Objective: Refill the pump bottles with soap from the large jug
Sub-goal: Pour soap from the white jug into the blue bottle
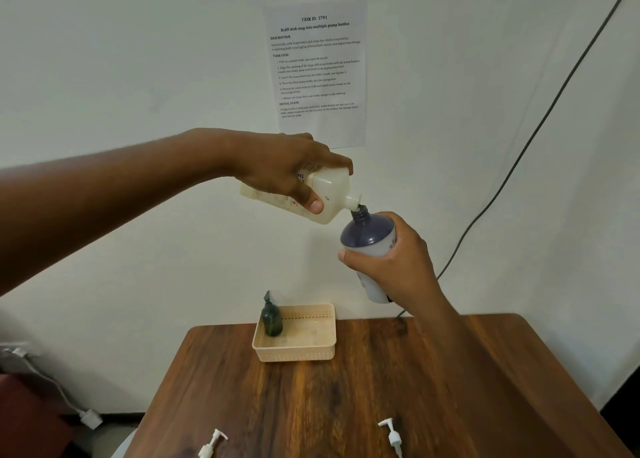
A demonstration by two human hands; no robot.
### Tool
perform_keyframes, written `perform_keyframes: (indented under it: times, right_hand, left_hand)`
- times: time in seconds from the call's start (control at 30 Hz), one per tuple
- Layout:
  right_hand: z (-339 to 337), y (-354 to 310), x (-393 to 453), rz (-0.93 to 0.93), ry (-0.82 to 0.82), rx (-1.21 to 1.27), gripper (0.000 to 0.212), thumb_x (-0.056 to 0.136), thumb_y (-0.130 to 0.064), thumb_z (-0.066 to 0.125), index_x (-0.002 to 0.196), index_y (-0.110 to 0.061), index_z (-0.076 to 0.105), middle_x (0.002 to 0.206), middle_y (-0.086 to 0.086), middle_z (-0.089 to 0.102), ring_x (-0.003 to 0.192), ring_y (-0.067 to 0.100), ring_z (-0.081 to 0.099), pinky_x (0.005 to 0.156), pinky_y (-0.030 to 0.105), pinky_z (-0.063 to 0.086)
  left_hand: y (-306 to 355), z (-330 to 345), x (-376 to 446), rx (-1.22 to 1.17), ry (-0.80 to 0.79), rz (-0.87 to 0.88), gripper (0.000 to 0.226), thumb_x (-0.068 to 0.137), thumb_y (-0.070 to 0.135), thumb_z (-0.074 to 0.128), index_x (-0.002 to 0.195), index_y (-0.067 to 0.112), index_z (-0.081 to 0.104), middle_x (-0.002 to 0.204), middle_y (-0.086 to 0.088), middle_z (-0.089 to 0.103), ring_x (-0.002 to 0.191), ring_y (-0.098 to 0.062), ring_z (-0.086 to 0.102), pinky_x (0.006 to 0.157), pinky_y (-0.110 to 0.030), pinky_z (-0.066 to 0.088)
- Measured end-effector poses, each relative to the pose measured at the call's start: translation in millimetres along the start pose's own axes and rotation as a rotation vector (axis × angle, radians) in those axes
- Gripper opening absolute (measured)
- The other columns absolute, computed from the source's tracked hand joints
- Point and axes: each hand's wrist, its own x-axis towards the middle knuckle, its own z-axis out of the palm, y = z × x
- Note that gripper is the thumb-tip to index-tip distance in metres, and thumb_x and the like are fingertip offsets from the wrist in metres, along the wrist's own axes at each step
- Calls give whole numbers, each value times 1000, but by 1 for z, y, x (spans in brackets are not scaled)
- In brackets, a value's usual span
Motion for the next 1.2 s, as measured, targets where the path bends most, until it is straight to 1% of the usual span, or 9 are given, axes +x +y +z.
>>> perform_keyframes:
  times: [0.13, 0.27, 0.4, 0.5, 0.6, 0.7, 0.83, 1.0, 1.2]
  right_hand:
    - [0, 1, 1, -7, 3, 4, 73, 64, -60, 80, 126, -38, 49, 113, -17, 59, 100, 4, 59, 79, 20, 47]
    - [0, -1, 1, -4, 10, 1, 72, 62, -62, 79, 123, -41, 46, 107, -26, 55, 97, 2, 58, 76, 16, 44]
    - [0, 1, 1, -3, 4, 4, 71, 68, -55, 83, 126, -37, 48, 115, -16, 58, 100, 7, 58, 84, 24, 48]
    - [0, 2, 0, -7, 7, -3, 70, 69, -52, 85, 127, -37, 48, 115, -16, 59, 101, 6, 58, 85, 24, 49]
    - [0, 2, -1, -5, 9, -11, 71, 71, -50, 85, 130, -34, 49, 119, -12, 59, 103, 10, 58, 90, 30, 51]
    - [0, 1, 0, -7, 8, -10, 70, 71, -51, 84, 130, -34, 48, 122, -10, 59, 106, 13, 58, 92, 34, 52]
    - [-1, 0, 0, -11, 2, -4, 69, 71, -52, 84, 127, -37, 47, 119, -13, 58, 103, 10, 58, 90, 30, 50]
    - [-1, -3, -1, 2, 10, 17, 75, 63, -60, 81, 127, -37, 50, 114, -17, 60, 101, 5, 59, 81, 22, 49]
    - [-2, -3, -2, 3, 2, 19, 69, 67, -55, 82, 124, -39, 47, 112, -19, 57, 99, 4, 58, 81, 22, 47]
  left_hand:
    - [2, -1, 0, -11, -1, 12, 67, 78, 60, 67, 138, 36, 49, 114, 6, 62, 114, -20, 52, 97, -50, 50]
    - [2, -2, -1, -9, 0, 13, 69, 78, 60, 67, 140, 36, 48, 115, 5, 61, 115, -22, 52, 97, -49, 50]
    - [3, -3, -1, 2, -7, 10, 70, 77, 59, 66, 141, 36, 48, 116, 5, 61, 114, -23, 53, 96, -48, 51]
    - [5, -2, -1, -3, -4, 22, 69, 78, 58, 67, 139, 31, 51, 114, 4, 63, 112, -25, 55, 94, -49, 52]
    - [6, -3, -1, 11, -7, 11, 71, 77, 60, 66, 141, 33, 49, 116, 4, 62, 113, -24, 54, 95, -47, 51]
    - [5, -4, -1, 21, -11, -1, 72, 78, 59, 67, 143, 34, 47, 119, 2, 61, 116, -25, 52, 98, -48, 50]
    - [4, -6, 0, 26, -16, -7, 70, 81, 57, 70, 144, 36, 46, 120, 3, 60, 117, -26, 51, 99, -49, 49]
    - [0, -7, 3, 24, -4, -19, 67, 88, 46, 77, 146, 41, 43, 120, 7, 59, 118, -21, 47, 101, -44, 47]
    - [1, -7, 4, 36, -5, -31, 69, 88, 46, 77, 148, 42, 42, 122, 8, 58, 120, -19, 46, 102, -45, 46]
